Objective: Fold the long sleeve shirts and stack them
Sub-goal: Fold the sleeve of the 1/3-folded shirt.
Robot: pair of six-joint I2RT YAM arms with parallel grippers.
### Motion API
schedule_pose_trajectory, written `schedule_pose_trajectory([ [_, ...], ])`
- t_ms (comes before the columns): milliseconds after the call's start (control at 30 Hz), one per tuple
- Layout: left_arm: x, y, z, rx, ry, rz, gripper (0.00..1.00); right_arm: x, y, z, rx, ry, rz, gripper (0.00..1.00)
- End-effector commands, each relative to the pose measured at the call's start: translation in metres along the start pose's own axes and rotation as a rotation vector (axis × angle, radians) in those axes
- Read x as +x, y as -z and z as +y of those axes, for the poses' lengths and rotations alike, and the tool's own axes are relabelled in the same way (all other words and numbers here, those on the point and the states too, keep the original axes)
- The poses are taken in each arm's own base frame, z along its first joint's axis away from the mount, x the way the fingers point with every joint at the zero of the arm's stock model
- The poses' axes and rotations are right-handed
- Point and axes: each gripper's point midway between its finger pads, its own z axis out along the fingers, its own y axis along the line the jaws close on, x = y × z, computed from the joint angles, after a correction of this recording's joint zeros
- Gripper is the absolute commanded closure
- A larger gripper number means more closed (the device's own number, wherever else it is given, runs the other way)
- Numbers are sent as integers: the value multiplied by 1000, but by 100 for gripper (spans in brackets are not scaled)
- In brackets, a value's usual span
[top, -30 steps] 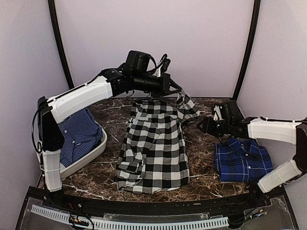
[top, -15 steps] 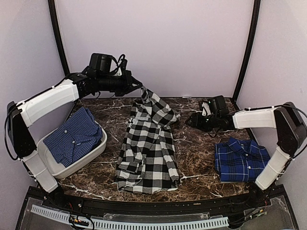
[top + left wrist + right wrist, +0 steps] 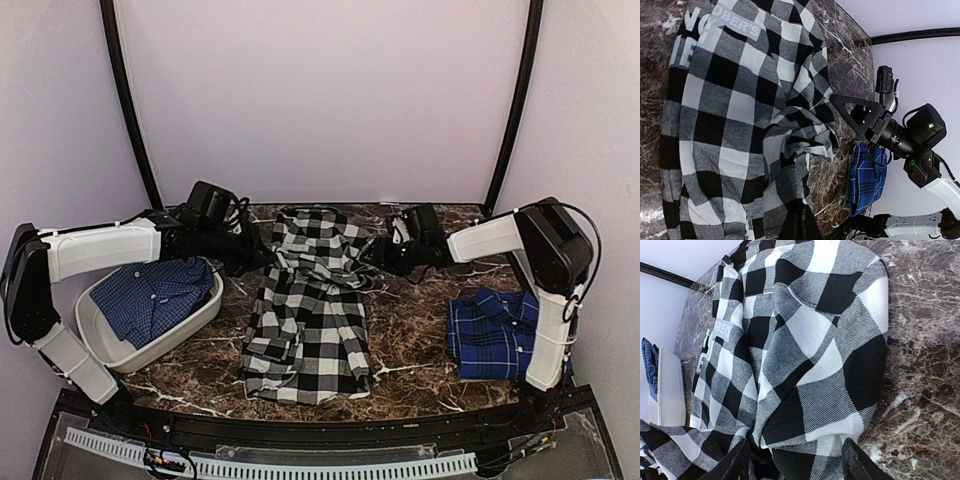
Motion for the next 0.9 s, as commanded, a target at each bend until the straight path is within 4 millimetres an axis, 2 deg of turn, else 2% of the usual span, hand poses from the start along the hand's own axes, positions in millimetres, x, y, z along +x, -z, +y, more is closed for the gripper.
schedule_pose_trajectory([
  [0,7,14,27,-3,111,-20,100,-11,-6,18,-21,26,-27,41],
  [33,16,14,41,-9,138,8,100,-10,-7,17,-17,26,-26,42],
  [167,33,12,54,6,170,63,100,-1,-9,10,17,14,0,48],
  [333,49,8,58,20,162,141,100,10,11,4,33,9,-28,40],
  [500,53,7,63,8,153,155,100,33,24,10,-6,-10,-17,38],
  [667,54,6,63,4,146,161,100,51,25,34,-84,-29,-11,39],
  [767,55,6,64,-4,129,171,100,58,20,49,-117,-34,-1,50],
  [867,58,5,61,7,110,197,100,55,21,54,-98,-40,-16,75],
])
